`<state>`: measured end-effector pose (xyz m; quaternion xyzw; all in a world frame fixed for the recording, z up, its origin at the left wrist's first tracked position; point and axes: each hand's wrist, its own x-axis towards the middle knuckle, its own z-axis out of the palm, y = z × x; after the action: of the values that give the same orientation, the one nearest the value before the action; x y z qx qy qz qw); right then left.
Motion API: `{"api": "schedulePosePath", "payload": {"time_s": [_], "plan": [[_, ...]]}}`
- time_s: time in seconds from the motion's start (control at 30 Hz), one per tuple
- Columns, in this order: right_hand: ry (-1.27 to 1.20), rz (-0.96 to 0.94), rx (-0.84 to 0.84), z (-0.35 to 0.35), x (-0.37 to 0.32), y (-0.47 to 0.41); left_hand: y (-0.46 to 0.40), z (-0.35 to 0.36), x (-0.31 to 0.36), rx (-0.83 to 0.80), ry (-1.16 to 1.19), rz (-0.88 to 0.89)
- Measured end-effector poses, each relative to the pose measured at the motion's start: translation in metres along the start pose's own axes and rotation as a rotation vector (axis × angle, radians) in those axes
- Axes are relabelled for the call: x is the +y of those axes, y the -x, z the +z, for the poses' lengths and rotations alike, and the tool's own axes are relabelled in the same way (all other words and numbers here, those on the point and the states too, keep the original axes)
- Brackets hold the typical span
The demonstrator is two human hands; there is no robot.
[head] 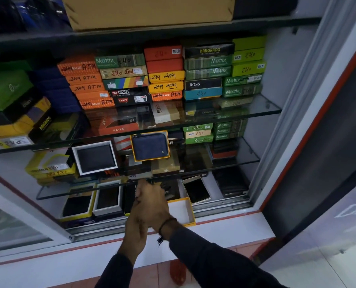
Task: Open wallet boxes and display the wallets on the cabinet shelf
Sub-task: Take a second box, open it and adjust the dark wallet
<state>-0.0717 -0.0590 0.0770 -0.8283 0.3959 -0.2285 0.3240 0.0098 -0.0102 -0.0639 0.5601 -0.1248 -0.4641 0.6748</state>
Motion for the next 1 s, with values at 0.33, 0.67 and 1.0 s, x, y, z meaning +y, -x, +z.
{"api": "schedulePosePath", "payload": {"time_s": [0.33, 0.67, 1.0], "plan": [[-0.55, 0.356, -0.266, -0.104, 0.075, -0.038, 0.016, -0.027, 0.039, -0.04, 0.38, -0.106], [-1.27, 0.529, -0.355, -0.06, 0.12, -0.002, 0.023, 0.03, 0.032, -0.374, 0.374, -0.153], [-1.071, 0.728, -0.358, -0.053, 0.158, 0.01, 0.009, 0.001, 0.044, -0.43, -0.026, -0.088]]}}
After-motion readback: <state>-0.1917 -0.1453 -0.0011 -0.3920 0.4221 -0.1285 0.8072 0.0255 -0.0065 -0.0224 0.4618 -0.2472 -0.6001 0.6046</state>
